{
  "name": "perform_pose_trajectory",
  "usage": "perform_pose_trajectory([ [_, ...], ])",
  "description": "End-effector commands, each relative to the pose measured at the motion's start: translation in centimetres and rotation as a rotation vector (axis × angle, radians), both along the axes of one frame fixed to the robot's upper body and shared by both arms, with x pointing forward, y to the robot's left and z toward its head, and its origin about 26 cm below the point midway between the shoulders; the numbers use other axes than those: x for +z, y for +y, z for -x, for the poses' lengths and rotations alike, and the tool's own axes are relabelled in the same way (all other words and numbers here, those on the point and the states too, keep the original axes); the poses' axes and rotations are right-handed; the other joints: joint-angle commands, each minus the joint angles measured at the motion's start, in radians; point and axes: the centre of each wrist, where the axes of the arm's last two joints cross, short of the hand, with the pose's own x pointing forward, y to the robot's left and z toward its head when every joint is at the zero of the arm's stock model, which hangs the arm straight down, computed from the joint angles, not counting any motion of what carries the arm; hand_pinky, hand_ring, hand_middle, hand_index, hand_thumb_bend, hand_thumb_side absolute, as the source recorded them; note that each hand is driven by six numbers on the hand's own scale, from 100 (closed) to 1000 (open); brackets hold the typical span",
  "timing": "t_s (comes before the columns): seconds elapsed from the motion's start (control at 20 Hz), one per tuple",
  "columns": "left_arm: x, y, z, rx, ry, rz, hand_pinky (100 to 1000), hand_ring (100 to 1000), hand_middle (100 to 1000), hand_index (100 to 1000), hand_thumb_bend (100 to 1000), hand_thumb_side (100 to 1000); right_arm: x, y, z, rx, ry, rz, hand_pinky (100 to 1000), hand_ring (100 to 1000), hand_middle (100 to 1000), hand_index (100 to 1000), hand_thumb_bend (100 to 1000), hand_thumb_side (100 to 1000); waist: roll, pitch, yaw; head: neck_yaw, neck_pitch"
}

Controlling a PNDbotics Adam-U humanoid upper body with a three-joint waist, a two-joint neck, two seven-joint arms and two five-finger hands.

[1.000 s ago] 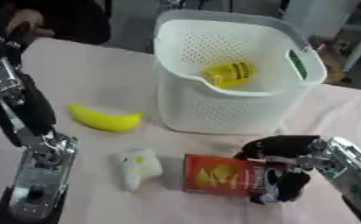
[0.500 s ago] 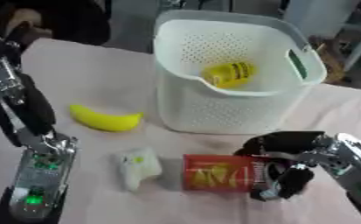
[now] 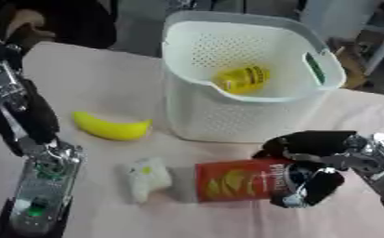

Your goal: Pick up objects on the table and place them in the box.

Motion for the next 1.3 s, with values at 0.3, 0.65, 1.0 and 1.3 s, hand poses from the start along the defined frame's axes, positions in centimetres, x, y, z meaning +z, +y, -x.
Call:
perform_pose_trajectory([
  [0.3, 0.9, 0.2, 0.1, 0.006, -0.029, -0.018, 786, 836, 889, 950, 100, 1000, 4.0, -1.3, 0.8, 0.118, -0.06, 0.124, 927, 964, 664, 580, 100, 688, 0.011, -0.017, -0.01, 0.0, -0.019],
  [0.65, 0.9, 0.2, 0.1, 0.008, -0.029, -0.019, 786, 836, 889, 950, 100, 1000, 6.0, -2.1, 1.8, 0.117, -0.097, 0.089, 923, 963, 651, 563, 100, 687, 0.016, -0.019, -0.017, 0.003, -0.031],
  [1.0, 1.0, 0.1, 0.1, 0.01, -0.029, -0.022, 787, 836, 889, 951, 100, 1000, 8.3, -3.0, 3.1, 0.121, -0.158, 0.046, 919, 963, 639, 551, 100, 684, 0.02, -0.02, -0.022, 0.007, -0.05],
  [1.3, 1.2, 0.1, 0.1, 0.012, -0.033, -0.02, 787, 836, 889, 951, 100, 1000, 10.8, -3.9, 4.8, 0.132, -0.208, -0.054, 916, 953, 623, 534, 100, 691, 0.027, -0.022, -0.02, 0.011, -0.084],
])
